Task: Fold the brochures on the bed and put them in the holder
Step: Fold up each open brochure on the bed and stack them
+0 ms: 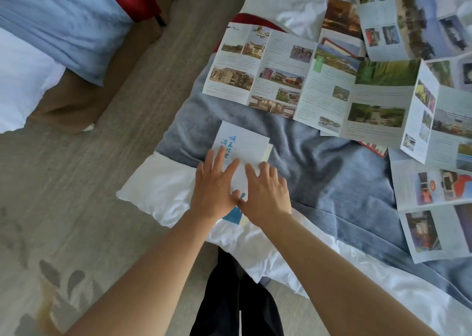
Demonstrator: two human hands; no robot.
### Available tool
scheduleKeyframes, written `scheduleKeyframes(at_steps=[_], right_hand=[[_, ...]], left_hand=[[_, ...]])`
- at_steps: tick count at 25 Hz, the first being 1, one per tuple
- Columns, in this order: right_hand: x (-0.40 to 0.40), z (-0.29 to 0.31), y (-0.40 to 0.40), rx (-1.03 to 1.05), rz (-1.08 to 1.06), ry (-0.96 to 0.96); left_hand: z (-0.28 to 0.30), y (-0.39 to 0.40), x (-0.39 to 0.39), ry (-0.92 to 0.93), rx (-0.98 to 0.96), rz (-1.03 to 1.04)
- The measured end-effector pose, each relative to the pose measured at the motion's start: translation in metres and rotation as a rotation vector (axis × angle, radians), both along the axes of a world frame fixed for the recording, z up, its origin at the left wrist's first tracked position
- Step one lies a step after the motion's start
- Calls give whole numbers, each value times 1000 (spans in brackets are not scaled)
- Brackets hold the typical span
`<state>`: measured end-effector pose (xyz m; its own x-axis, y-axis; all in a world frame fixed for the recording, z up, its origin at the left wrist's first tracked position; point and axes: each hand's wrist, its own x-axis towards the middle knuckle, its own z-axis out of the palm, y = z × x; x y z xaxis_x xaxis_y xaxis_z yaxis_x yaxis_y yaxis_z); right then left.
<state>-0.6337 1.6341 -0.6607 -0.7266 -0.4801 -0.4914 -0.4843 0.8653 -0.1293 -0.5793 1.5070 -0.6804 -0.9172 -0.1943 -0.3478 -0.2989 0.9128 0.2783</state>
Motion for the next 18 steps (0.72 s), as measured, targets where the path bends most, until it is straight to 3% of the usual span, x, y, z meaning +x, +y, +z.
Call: scheduleKeyframes(at_steps=[6,11,18], right_hand=[[3,-28,-3,43,90,-51],[-7,-34,-14,42,137,60],[-37,-38,-16,175,228,37]], left_hand=[[-20,-19,2,-133,10,-169],[-29,-17,4,-137,-35,-190],[-24,-12,8,-213,-117,-221]])
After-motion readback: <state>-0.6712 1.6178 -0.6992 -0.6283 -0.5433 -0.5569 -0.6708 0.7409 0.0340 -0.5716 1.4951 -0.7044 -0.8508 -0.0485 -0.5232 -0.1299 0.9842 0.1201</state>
